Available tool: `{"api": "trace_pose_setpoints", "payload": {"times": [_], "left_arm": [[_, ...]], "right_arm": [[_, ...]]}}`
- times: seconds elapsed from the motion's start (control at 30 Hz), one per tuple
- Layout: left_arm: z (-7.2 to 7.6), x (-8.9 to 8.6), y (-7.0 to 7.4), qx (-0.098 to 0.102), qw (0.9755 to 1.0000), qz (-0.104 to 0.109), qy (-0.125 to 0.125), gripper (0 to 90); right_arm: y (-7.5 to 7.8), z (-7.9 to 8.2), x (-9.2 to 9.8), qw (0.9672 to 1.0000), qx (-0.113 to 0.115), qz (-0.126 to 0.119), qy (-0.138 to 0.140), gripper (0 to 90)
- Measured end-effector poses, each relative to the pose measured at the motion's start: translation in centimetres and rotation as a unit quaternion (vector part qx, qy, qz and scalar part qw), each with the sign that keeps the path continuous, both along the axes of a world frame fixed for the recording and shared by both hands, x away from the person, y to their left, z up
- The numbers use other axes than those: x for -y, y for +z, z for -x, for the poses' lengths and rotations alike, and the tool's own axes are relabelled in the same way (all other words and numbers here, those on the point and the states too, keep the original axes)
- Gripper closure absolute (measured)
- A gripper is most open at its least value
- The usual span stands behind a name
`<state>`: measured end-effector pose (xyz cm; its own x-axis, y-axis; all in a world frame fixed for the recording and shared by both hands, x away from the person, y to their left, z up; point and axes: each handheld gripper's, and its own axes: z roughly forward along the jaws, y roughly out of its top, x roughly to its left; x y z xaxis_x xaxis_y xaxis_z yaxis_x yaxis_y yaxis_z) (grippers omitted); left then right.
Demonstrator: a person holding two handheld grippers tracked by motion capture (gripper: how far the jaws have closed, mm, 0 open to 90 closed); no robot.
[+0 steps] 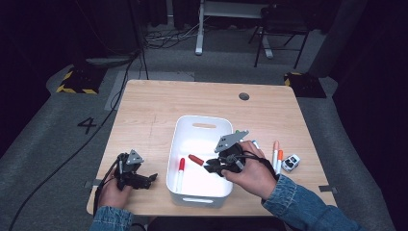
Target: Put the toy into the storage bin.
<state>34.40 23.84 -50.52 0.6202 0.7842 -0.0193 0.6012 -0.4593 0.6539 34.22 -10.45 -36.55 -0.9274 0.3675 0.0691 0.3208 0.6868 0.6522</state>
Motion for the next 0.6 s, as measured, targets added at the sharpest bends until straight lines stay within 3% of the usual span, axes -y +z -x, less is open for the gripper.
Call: {"api": "trace_pose_setpoints", "payload": {"times": [0.47,0.5,0.6], "left_arm": [[0.0,0.0,0.0,0.002,1.0,0.0,0.001,0.0],[0.0,0.0,0.0,0.002,1.0,0.0,0.001,0.0],[0.0,0.0,0.0,0.002,1.0,0.0,0.001,0.0]], "right_arm": [[-0.7,1.2,-1.3,0.9981,-0.019,0.048,0.032,76.7],[-0.7,1.3,-1.4,0.9982,-0.026,0.043,0.033,67.7],[-0.7,1.4,-1.4,0.9987,-0.023,0.034,0.032,61.9]]}}
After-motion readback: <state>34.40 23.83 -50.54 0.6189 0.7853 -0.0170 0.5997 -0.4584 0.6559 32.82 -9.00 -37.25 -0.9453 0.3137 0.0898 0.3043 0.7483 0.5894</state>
